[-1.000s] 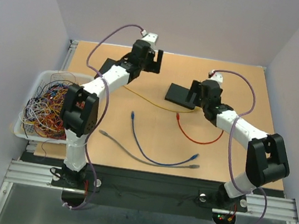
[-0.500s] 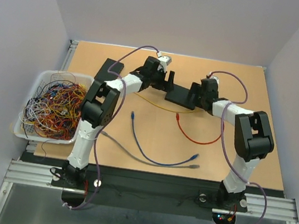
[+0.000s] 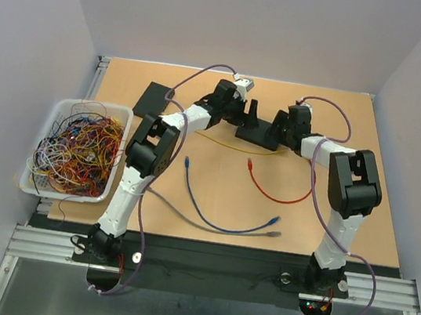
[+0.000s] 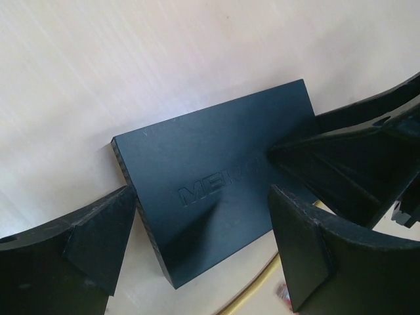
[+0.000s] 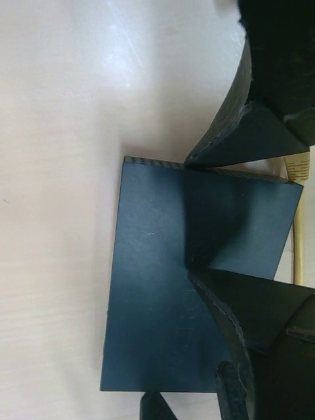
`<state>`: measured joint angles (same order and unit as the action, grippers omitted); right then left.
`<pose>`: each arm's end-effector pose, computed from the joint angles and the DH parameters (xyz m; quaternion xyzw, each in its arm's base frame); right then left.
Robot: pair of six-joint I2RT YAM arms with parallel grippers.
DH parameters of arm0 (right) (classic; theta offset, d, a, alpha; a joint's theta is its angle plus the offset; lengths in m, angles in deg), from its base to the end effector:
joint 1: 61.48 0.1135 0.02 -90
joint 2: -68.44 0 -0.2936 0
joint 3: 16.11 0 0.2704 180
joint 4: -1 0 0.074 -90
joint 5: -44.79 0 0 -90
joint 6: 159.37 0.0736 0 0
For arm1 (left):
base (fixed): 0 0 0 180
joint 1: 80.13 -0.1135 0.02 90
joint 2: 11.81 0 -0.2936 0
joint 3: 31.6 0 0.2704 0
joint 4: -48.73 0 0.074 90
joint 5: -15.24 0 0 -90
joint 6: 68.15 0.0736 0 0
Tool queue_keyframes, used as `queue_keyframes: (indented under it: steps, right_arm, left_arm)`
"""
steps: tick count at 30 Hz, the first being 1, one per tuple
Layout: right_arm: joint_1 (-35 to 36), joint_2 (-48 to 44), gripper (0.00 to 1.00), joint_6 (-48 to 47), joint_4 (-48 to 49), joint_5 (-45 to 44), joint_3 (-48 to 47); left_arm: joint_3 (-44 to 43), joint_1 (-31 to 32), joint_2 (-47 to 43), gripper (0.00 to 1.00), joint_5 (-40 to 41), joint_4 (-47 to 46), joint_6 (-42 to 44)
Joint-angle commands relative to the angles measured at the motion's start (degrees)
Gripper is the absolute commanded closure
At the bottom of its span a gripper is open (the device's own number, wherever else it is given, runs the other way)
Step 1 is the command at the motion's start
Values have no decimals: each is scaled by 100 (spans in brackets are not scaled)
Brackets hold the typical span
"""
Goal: Insert the plug into the switch port
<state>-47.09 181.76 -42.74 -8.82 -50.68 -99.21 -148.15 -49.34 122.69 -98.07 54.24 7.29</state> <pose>0.4692 0.1131 0.1523 0.1166 0.8981 0.1073 0.4102 0.5116 -0.3388 0.1832 0.2253 0.7950 -0.3630 0.4306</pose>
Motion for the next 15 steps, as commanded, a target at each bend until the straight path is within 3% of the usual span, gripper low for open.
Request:
queue_keyframes:
  steps: [1,13,15]
  right_arm:
    - [-270,305,39,-35,-169,116,-56]
    - [-1333,-170,39,0,-160,46,269]
    - [-1386,-108,39,26,-81,709,226]
  left_arm:
    - [-692,401,340,8,-534,-157,-362]
    - [-3215,1122,1729,8,-605,-51,-1145]
    - [-3251,1149,1755,8,-421,-130,-1154]
